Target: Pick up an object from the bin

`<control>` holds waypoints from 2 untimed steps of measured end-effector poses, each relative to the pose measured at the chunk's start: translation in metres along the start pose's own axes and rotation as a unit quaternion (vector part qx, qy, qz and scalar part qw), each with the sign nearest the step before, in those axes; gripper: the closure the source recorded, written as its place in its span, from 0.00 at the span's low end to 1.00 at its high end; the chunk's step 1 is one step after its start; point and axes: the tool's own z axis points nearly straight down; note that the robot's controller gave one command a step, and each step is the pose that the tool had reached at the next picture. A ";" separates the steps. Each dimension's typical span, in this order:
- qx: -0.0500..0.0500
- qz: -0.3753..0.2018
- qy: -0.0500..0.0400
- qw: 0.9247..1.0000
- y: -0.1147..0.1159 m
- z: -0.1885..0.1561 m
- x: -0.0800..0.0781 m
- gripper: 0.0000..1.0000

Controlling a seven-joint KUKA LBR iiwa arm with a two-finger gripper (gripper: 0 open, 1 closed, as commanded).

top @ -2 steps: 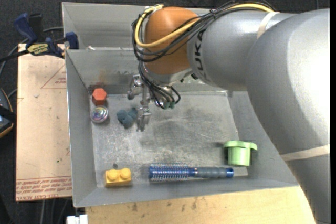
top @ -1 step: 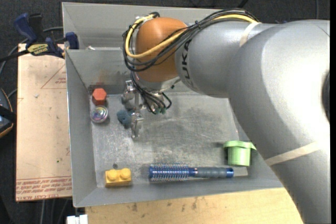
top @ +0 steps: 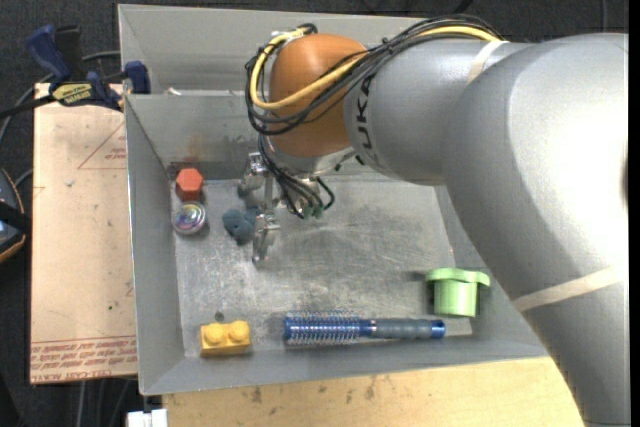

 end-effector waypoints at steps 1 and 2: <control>0.001 0.001 0.001 1.000 -0.001 -0.001 0.000 1.00; 0.002 0.000 0.002 1.000 0.000 -0.056 -0.003 1.00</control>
Offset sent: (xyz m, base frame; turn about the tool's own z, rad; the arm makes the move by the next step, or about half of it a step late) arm 0.0000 0.0000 0.0000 0.0000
